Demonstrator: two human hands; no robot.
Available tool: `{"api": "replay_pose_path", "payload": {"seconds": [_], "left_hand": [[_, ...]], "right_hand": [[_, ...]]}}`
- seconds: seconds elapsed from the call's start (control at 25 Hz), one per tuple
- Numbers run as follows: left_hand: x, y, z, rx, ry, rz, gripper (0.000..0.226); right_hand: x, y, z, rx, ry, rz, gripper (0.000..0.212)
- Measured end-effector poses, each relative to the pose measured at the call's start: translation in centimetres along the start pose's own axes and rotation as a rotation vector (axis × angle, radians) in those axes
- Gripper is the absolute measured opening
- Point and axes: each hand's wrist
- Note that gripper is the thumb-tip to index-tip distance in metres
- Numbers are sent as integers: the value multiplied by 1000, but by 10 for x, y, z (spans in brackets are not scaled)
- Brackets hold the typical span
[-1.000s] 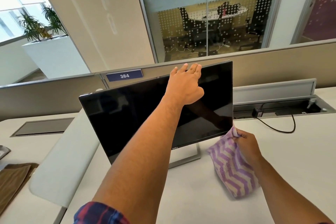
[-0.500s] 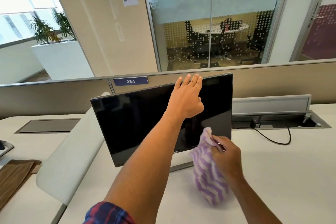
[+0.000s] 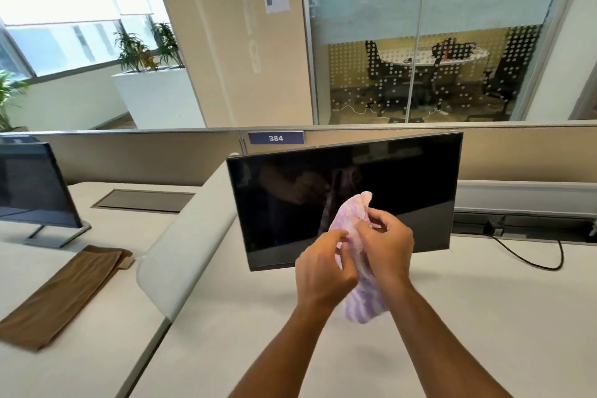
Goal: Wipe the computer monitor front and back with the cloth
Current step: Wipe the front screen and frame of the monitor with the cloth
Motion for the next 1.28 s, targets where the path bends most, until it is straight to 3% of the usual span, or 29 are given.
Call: {"api": "replay_pose_path", "payload": {"seconds": [0.08,0.24,0.32,0.4,0.48,0.56,0.68,0.76,0.84,0.96,1.16,1.28], "left_hand": [[-8,6,9,-54,73,12,34],[-20,24,10,-164,129,78,54],[-30,37,8,-140,173,193,46],[-45,51,3,-81,276,264,23],[-63,61,-4,-44,424,290,18],[-80,69,-10,-4,526,272,29],[-92,89,-20,132,641,332,33],[-95,109,-34,275,706,336,28],[-97,129,-52,397,702,323,23],[-99,151,-80,478,647,279,21],[-99,152,-119,305,562,160,21],[-103,129,-132,149,500,225,32]], "right_hand": [[-3,-11,3,-72,-65,-25,7],[1,-32,20,-305,-43,-5,17],[-4,-45,29,-431,-111,-116,16],[-19,-56,35,-565,-222,-189,26],[-33,-66,34,-700,-268,-82,30],[-44,-78,32,-776,-119,116,31],[-60,-98,15,-640,385,247,24],[-74,-111,-8,-586,666,405,39],[-82,-120,-30,-610,714,642,54],[-68,-127,-55,-694,628,892,59],[-42,-131,-57,-670,758,943,55],[-35,-133,-54,-623,811,954,53]]}}
Point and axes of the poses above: each hand's wrist, its own z-axis away from the middle knuckle, its own y-axis out of the back of the hand, x = y × z, and after that the axes turned 12 degrees about -z, right-handed
